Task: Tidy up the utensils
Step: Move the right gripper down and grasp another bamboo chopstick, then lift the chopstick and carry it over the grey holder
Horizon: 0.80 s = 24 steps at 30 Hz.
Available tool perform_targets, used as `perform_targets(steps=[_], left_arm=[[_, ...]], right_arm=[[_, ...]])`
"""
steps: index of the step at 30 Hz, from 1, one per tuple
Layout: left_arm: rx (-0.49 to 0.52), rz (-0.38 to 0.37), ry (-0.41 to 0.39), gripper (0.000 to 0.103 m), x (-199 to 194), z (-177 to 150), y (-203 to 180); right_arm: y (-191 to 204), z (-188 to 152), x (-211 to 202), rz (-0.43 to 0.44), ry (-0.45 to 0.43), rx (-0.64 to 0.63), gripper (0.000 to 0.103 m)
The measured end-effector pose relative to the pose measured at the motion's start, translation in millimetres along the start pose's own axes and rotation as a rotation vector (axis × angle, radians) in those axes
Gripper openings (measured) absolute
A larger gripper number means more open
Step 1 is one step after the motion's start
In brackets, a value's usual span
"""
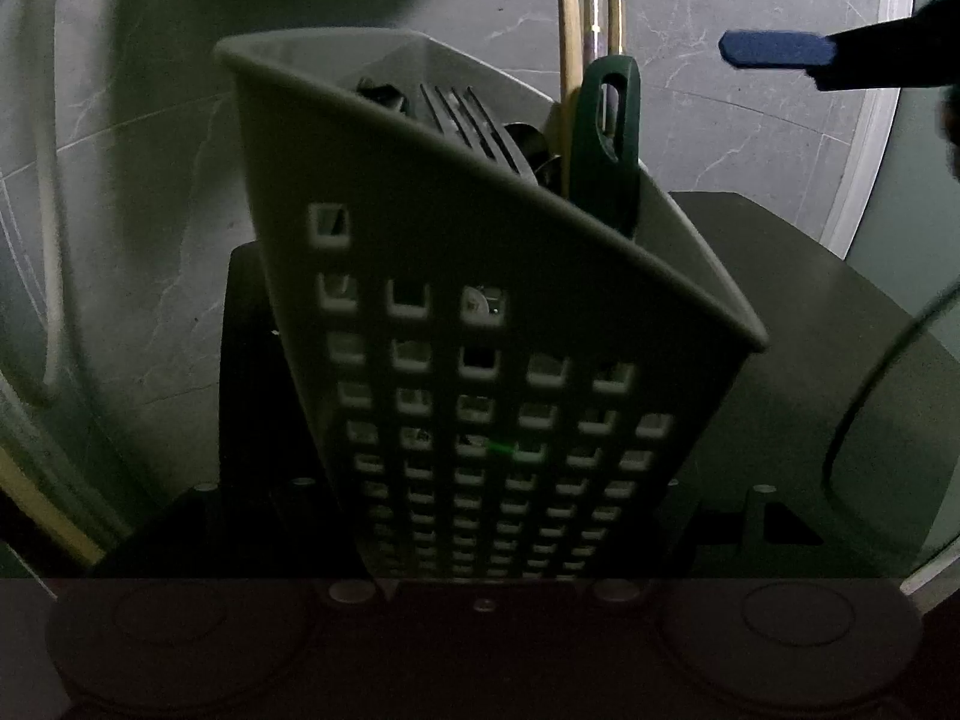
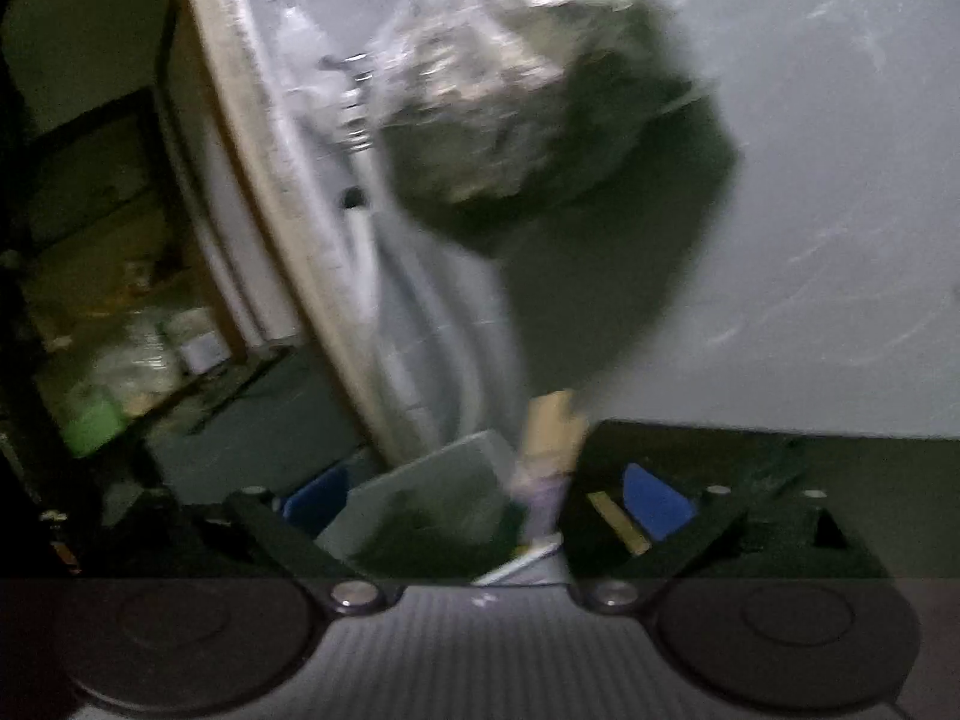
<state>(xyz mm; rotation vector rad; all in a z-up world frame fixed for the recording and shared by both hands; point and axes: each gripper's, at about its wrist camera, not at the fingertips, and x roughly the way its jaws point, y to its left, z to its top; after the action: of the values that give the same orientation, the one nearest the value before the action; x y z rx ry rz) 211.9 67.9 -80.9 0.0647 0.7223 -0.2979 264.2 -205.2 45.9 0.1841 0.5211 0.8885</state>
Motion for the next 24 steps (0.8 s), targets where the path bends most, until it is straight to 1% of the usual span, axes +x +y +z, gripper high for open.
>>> perform_targets(steps=[1,4,6,9,11,13,15,16,18,19,20,21,24], left_arm=[[-0.001,0.002,0.001,0.076,0,0,0],[-0.003,0.006,0.005,0.076,0,2,-1],[-0.006,0.011,0.007,0.076,0,3,-2],[-0.01,0.016,0.01,0.076,1,4,-4],[-0.014,0.021,0.013,0.076,1,5,-5],[-0.019,0.025,0.014,0.076,2,5,-6],[-0.024,0.029,0.015,0.076,2,6,-8],[-0.026,0.03,0.015,0.076,2,5,-8],[-0.031,0.033,0.015,0.077,3,5,-9],[-0.032,0.034,0.015,0.077,3,5,-10],[-0.033,0.035,0.015,0.077,3,6,-11],[-0.033,0.035,0.015,0.077,3,6,-10],[-0.034,0.035,0.014,0.077,3,5,-10]], right_arm=[[-11,2,4,-0.024,0.009,-0.003,0.102],[-40,3,29,-0.107,0.08,-0.015,0.103],[-55,1,55,-0.151,0.156,-0.055,0.103],[-65,-5,96,-0.166,0.26,-0.125,0.103],[-65,-10,121,-0.139,0.318,-0.188,0.102],[-62,-13,144,-0.107,0.378,-0.234,0.096],[-60,-16,165,-0.079,0.427,-0.278,0.087],[-57,-21,172,-0.069,0.447,-0.297,0.084],[-55,-25,187,-0.065,0.489,-0.334,0.076],[-51,-31,191,-0.063,0.504,-0.348,0.073],[-50,-33,197,-0.061,0.517,-0.357,0.067],[-49,-34,203,-0.06,0.53,-0.361,0.061],[-49,-38,215,-0.069,0.561,-0.353,0.049]])
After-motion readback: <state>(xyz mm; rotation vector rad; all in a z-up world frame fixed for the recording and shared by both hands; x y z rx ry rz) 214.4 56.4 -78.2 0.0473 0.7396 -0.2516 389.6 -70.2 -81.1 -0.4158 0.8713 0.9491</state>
